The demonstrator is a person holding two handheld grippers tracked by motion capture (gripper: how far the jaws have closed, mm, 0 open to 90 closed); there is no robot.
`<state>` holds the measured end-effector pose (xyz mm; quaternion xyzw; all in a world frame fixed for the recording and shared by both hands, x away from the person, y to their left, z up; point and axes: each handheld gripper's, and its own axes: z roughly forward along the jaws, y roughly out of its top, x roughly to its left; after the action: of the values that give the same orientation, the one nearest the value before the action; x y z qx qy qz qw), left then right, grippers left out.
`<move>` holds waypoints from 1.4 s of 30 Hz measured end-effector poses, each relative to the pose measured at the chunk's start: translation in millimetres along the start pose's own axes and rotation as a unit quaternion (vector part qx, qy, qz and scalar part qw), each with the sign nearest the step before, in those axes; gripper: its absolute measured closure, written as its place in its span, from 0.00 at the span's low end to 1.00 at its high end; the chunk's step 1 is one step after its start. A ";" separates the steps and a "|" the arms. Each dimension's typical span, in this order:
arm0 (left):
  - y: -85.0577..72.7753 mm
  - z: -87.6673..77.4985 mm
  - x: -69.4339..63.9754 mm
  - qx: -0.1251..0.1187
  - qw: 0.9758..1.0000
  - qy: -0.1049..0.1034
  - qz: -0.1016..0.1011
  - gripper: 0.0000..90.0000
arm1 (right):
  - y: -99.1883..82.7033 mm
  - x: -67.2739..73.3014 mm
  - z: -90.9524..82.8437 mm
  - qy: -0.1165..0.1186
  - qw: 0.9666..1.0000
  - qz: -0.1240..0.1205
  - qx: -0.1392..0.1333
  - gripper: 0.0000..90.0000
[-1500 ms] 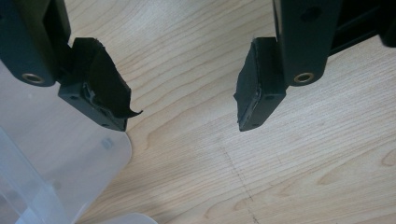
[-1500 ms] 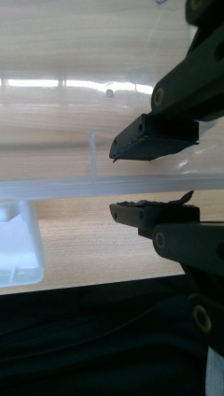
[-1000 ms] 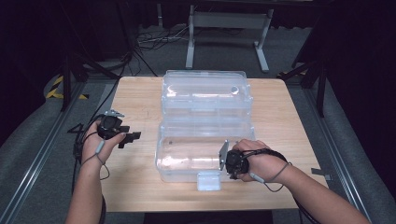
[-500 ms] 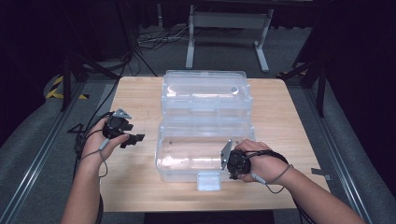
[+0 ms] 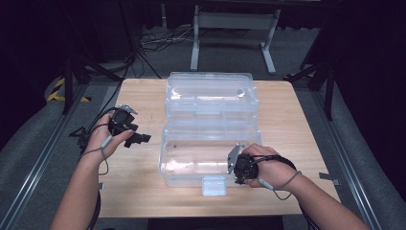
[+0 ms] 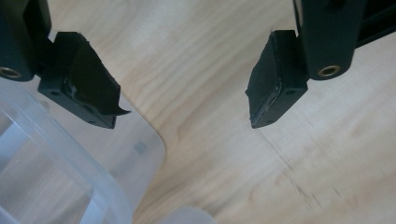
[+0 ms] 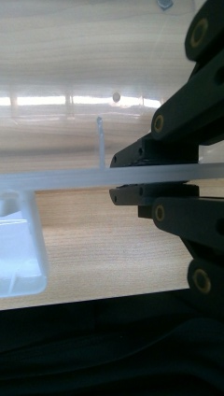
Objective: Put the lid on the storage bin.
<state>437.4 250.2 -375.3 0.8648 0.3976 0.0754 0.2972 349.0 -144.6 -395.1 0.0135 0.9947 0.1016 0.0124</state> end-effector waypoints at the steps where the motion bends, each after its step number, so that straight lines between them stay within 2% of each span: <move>1: 1.6 -1.2 -0.8 -0.008 1.000 -0.002 0.002 0.31 | -0.1 0.5 0.0 0.001 1.000 0.004 -0.002 0.93; 2: 3.4 -2.7 -1.1 -0.012 1.000 -0.003 0.013 0.31 | -0.2 0.3 -0.1 0.002 1.000 0.003 -0.001 0.93; 5: 9.5 -7.8 -5.9 -0.013 1.000 0.000 0.025 0.27 | -0.8 0.5 -0.2 0.001 1.000 0.004 -0.004 0.93; 9: 18.2 -14.9 -8.7 -0.024 0.999 0.004 0.027 0.21 | -0.8 0.6 -0.2 0.000 1.000 0.003 -0.004 0.93; 12: 22.1 -17.3 -9.0 -0.027 0.999 0.003 0.026 0.22 | -0.6 0.7 -0.3 0.001 1.000 0.002 -0.003 0.93; 18: 35.4 -26.5 -14.0 -0.025 0.999 0.003 0.039 0.25 | -1.5 0.4 -0.1 -0.001 1.000 0.002 -0.007 0.93; 21: 43.4 -32.7 -16.1 -0.032 0.998 -0.002 0.050 0.31 | -1.8 0.3 -0.1 0.000 1.000 0.001 -0.008 0.93; 23: 49.5 -34.6 -19.3 -0.027 0.998 -0.002 0.059 0.37 | -2.1 0.2 -0.1 0.000 1.000 0.001 -0.010 0.93; 26: 55.8 -37.5 -23.1 -0.029 0.997 -0.004 0.066 0.38 | -2.2 0.1 -0.3 0.001 1.000 0.000 -0.009 0.93; 30: 66.3 -44.6 -28.4 -0.039 0.996 -0.017 0.076 0.38 | -2.4 -0.1 -0.3 0.002 1.000 0.000 -0.010 0.93; 35: 76.7 -47.2 -33.0 -0.028 0.996 -0.018 0.081 0.41 | -3.4 -0.2 -0.3 0.002 1.000 0.001 -0.014 0.93; 39: 84.2 -49.9 -37.5 -0.031 0.995 -0.023 0.090 0.41 | -3.4 -0.1 -0.2 0.002 1.000 0.001 -0.015 0.93; 42: 90.5 -52.2 -43.2 -0.033 0.994 -0.018 0.100 0.40 | -2.9 -0.5 -0.5 0.004 1.000 0.000 -0.010 0.93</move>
<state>447.4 196.3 -276.5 0.8911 0.3010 0.1021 0.3240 349.4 -147.6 -395.2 0.0128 0.9936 0.1120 0.0086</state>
